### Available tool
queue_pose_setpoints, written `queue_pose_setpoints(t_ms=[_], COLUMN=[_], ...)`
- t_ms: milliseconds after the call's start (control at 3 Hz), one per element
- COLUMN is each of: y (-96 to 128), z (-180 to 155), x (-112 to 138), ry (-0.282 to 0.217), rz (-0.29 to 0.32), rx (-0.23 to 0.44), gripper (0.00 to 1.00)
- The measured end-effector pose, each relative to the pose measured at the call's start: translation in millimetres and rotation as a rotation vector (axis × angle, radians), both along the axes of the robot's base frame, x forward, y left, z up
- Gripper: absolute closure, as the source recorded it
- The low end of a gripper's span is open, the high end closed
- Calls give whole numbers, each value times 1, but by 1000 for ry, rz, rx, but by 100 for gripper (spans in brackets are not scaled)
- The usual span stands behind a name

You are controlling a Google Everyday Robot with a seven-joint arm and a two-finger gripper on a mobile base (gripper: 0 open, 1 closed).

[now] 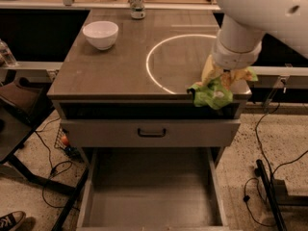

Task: Place green rice chip bag into middle drawer

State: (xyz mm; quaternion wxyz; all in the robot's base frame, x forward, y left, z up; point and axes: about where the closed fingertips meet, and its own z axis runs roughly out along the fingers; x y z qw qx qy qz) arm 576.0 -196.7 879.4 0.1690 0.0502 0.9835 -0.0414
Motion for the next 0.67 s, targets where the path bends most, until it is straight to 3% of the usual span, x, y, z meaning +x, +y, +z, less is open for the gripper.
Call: queue_pose_setpoints(t_ms=[667], y=[-65], z=[-45], x=[-90], ry=[89], rz=[17], rx=[73], gripper=[100])
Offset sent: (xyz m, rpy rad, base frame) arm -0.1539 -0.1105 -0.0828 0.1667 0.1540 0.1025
